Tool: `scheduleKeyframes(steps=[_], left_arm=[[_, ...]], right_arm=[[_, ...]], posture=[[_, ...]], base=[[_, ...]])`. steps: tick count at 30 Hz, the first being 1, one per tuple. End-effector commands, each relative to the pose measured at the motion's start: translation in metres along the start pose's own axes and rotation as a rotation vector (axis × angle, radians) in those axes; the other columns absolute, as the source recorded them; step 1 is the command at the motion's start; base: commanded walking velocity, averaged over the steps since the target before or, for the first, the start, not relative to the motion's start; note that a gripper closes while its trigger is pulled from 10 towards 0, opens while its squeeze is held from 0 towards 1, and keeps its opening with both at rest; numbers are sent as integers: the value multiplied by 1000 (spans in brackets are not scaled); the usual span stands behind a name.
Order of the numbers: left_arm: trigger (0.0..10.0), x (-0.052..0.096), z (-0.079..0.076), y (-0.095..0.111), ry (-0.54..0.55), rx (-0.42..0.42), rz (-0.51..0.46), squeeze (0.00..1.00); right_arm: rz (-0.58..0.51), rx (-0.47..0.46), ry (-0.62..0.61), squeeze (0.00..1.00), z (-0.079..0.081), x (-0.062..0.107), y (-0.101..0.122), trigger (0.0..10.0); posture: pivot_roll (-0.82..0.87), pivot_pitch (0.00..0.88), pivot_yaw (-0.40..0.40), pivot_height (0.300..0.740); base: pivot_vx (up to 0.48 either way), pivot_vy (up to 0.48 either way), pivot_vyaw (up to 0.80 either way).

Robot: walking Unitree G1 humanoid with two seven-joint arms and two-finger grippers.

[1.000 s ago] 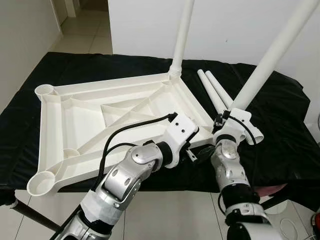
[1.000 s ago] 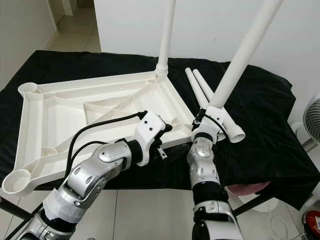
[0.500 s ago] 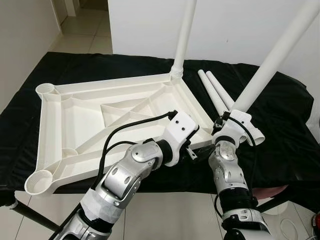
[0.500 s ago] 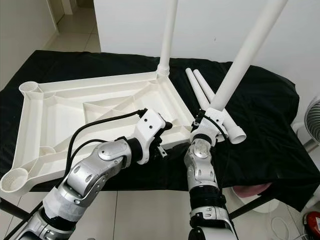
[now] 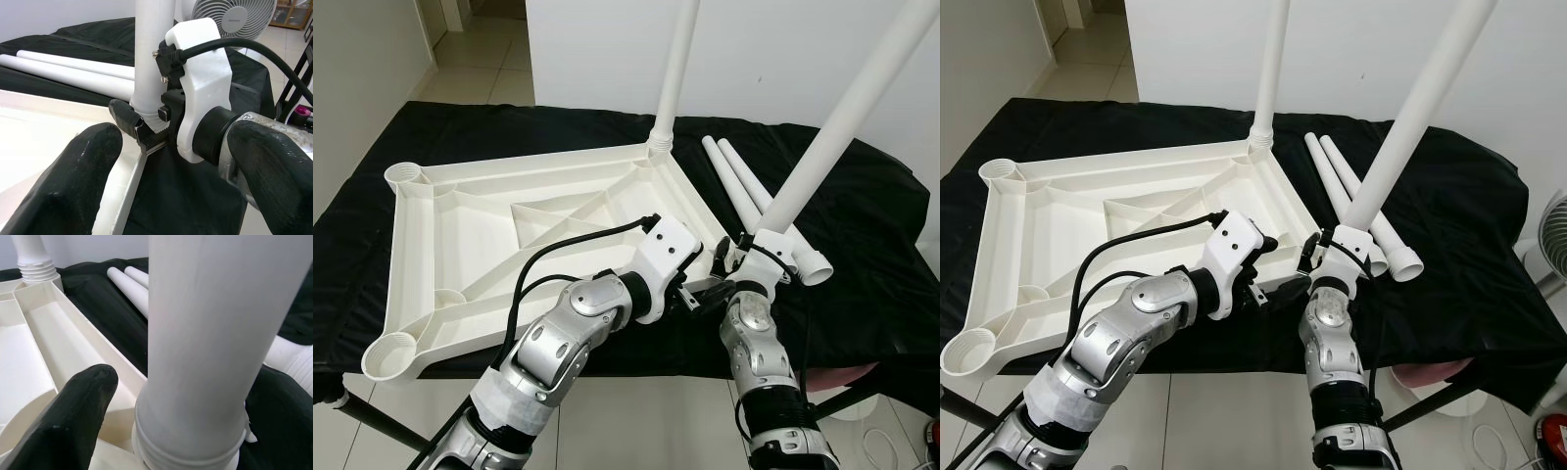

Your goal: Building children table

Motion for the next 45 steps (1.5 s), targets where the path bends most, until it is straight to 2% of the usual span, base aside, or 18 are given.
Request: scheduleKeyframes(steps=[1,4,8,14,19,20,23,25,29,33,38,41,45], left_arm=[[10000,-1,-2,-2,-30,-2,8,0],[10000,-1,-2,-2,-30,-2,7,0],[10000,-1,-2,-4,-35,-1,16,0],[10000,-4,3,-12,-16,4,37,0],[10000,-9,16,-18,47,6,68,0],[10000,-13,24,-19,85,8,73,0],[10000,-14,27,-18,101,9,72,0],[10000,-18,37,-17,138,-2,74,0],[10000,-21,46,-18,174,-8,86,0],[10000,-25,60,-21,236,1,120,0],[10000,-26,64,-21,234,11,128,0],[10000,-28,64,-22,211,6,134,0],[10000,-28,52,-27,95,-3,149,0]], right_arm=[[-25,17,21,0,-2,1,2,10000],[-34,28,27,0,-3,1,3,10000],[-77,52,63,0,-17,-1,7,10000],[-82,50,74,0,-19,3,3,10000],[-77,45,89,0,-17,9,-2,10000],[-80,44,105,0,-17,14,-5,10000],[-82,45,115,0,-16,17,-6,10000],[-92,42,133,0,-18,23,-7,10000],[-90,45,149,0,-19,28,-10,10000],[-54,71,195,0,-22,41,-24,10000],[-44,78,230,0,-22,49,-29,10000],[-49,86,260,0,-24,59,-32,10000],[-63,105,273,0,-31,72,-35,10000]], posture=[[-43,0,-54,740],[-44,0,-54,740],[-44,0,-54,740],[-45,0,-50,740],[-43,0,-50,740],[-46,0,-48,740],[-46,0,-48,740],[-50,0,-46,740],[-53,0,-43,740],[-59,0,-37,740],[-62,0,-36,740],[-62,0,-36,740],[-63,0,-37,740]], base=[[0,0,0],[0,0,0],[0,0,0],[0,0,0],[0,0,0],[0,0,0],[0,0,0],[0,0,0],[0,0,0],[0,0,0],[0,0,0],[0,0,0],[0,0,0]])
Point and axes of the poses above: a point about 5 cm out from each wrist's last joint towards the gripper, its own x axis pointing back from the gripper into the wrist, its own y axis along the axis of the wrist's last joint, z = x × y, the point moved 3 cm from there along -x, pointing out of the wrist towards the gripper, and after that the axes turned 5 degrees about x, right-handed, at the moved point
